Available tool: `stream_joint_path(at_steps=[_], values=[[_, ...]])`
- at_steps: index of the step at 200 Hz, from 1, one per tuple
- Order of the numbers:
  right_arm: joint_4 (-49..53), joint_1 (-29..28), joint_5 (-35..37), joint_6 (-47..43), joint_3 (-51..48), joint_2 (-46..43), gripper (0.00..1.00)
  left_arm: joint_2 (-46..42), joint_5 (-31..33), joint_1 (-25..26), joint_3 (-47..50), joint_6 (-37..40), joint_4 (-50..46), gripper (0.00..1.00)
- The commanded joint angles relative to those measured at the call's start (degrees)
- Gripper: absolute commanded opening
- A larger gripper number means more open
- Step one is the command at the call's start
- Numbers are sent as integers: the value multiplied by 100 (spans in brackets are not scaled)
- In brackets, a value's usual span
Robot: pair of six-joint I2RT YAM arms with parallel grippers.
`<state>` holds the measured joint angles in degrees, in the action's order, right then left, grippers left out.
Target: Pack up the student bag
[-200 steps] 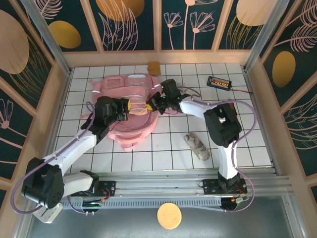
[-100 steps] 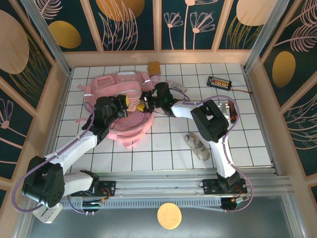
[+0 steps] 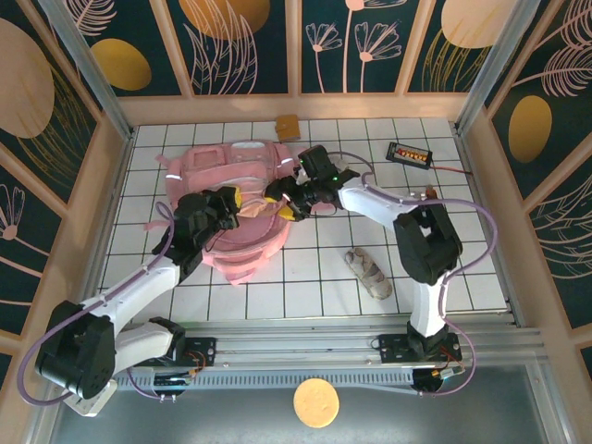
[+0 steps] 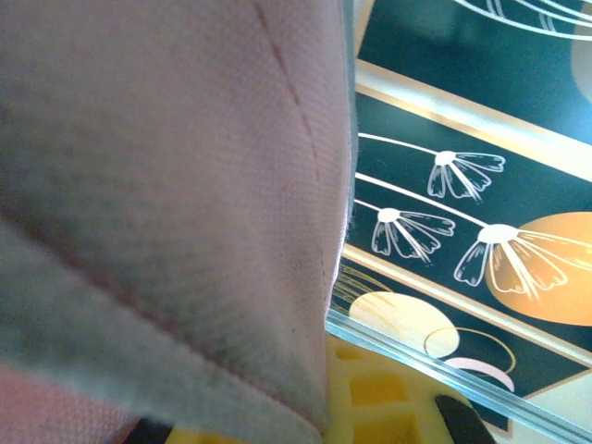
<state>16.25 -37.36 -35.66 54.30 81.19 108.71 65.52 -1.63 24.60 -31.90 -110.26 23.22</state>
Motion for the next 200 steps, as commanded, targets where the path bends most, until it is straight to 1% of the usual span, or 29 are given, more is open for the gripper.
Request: stream_joint_path(at_steps=[1,7,18,37,48,57,68,87,99,102,106,109,124,149,174,200], values=[[1434,-314,-327,-1728,243,-739,65,5,-310,123,-16,33,523,0],[1844,-315,11,-1996,277,-872,65,21,-335,122,-40,64,504,0],[2672,-315,868,-2470,335,-1102,66,48,-410,116,-91,162,427,0],[3891,-295,2444,-2919,44,-1434,76,61,-513,115,-100,250,341,0],[4385,-236,3027,-2995,-291,-1639,80,51,-538,115,-63,237,341,0],[4645,-132,3290,-3005,-685,-1820,84,40,-564,116,-41,242,347,0],[4696,68,3364,-2990,-1302,-2085,87,21,-591,115,-27,248,341,0],[4446,543,3105,-2961,-2134,-2515,90,28,-661,114,-5,248,358,0],[4299,572,3123,-2989,-2404,-2642,92,26,-682,115,-9,250,368,0],[4287,711,3166,-3006,-2432,-2643,92,33,-689,115,-9,244,371,0],[4293,738,3224,-3027,-2460,-2622,96,39,-694,115,-16,249,373,0],[4294,739,3264,-3043,-2474,-2594,96,40,-698,115,-18,250,368,0],[4307,739,3476,-3152,-2582,-2401,97,49,-716,115,-35,245,377,0],[4155,786,3615,-3231,-2575,-2119,97,45,-747,106,-36,234,396,0],[3886,853,3543,-3394,-2547,-1694,97,-17,-742,106,40,168,398,0],[3514,905,3242,-3529,-2519,-1341,97,-95,-717,106,129,92,422,0]])
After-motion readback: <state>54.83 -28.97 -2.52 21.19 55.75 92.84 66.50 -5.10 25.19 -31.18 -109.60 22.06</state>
